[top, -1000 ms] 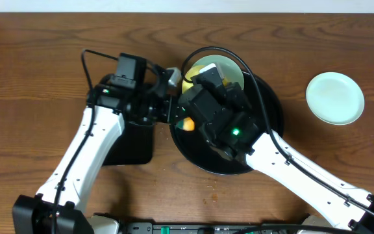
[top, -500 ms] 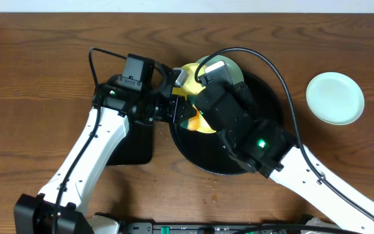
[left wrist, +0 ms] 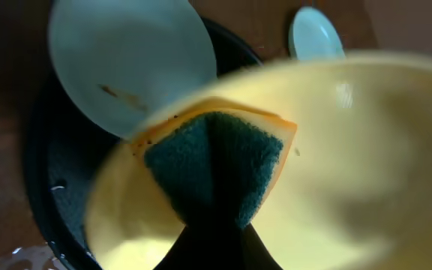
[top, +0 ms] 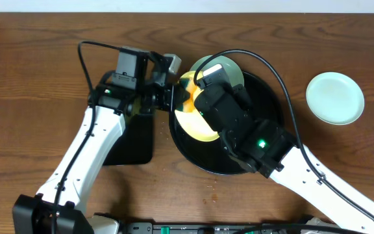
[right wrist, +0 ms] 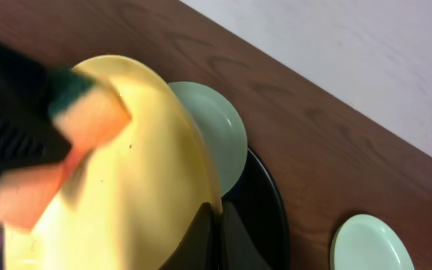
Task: Clean dirty plates on tray and stack at the side
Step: 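Lift the yellow plate with the right gripper and tilt it up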
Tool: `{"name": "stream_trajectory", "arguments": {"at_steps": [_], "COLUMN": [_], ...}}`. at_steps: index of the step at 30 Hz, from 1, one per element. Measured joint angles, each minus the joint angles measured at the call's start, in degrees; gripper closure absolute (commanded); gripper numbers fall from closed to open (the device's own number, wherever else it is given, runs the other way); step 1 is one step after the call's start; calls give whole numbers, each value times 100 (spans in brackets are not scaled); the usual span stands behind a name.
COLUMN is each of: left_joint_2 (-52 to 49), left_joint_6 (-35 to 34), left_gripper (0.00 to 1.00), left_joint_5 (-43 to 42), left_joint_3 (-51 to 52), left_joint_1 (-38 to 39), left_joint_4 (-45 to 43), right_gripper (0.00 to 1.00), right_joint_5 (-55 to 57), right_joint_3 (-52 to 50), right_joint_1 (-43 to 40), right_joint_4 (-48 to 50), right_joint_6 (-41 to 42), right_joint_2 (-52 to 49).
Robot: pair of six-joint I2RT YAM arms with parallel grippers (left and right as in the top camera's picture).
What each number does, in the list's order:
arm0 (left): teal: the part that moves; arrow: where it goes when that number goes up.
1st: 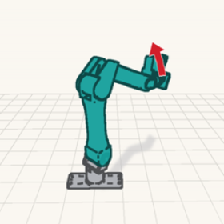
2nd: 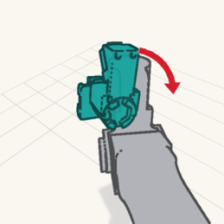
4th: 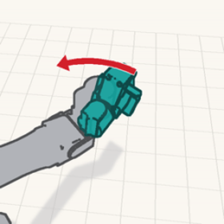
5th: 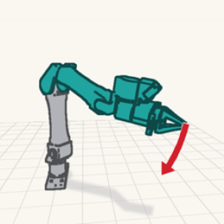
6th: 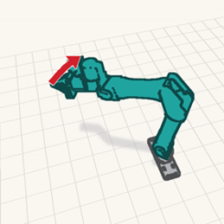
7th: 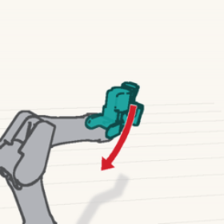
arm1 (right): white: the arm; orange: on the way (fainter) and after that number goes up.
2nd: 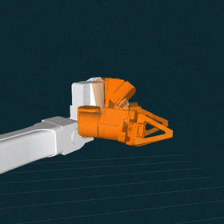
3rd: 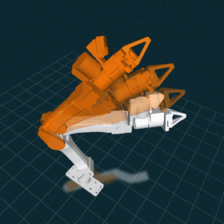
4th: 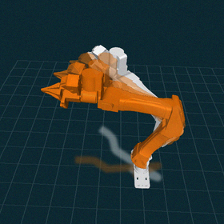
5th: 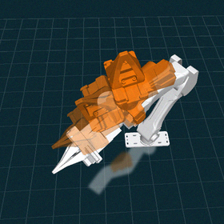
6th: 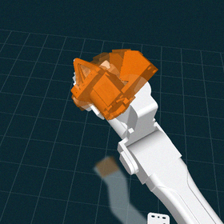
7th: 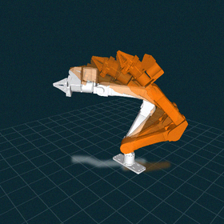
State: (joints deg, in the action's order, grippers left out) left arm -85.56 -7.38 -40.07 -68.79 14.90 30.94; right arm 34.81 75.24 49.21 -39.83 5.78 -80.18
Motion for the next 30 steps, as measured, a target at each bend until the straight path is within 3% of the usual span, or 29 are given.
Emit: {"name": "stream_trajectory", "arguments": {"at_steps": [17, 21, 25, 30], "left_joint_2": [341, 350, 350, 350], "left_joint_6": [-334, -334, -343, -341], "left_gripper": [92, 92, 92, 92], "left_joint_5": [-258, 479, 1749, 2610], "left_joint_3": [0, 2, 7, 7], "left_joint_1": [-914, -1102, -1150, -1150], "left_joint_4": [326, 1021, 1674, 1878], "right_gripper": [99, 99, 99, 99], "right_joint_5": [-28, 197, 426, 457], "right_joint_3": [0, 0, 0, 0], "right_joint_1": [-1281, -1502, -1773, -1720], "right_joint_4": [-273, -439, -553, -688], "right_joint_6": [7, 9, 26, 120], "right_joint_2": [0, 0, 0, 0]}}
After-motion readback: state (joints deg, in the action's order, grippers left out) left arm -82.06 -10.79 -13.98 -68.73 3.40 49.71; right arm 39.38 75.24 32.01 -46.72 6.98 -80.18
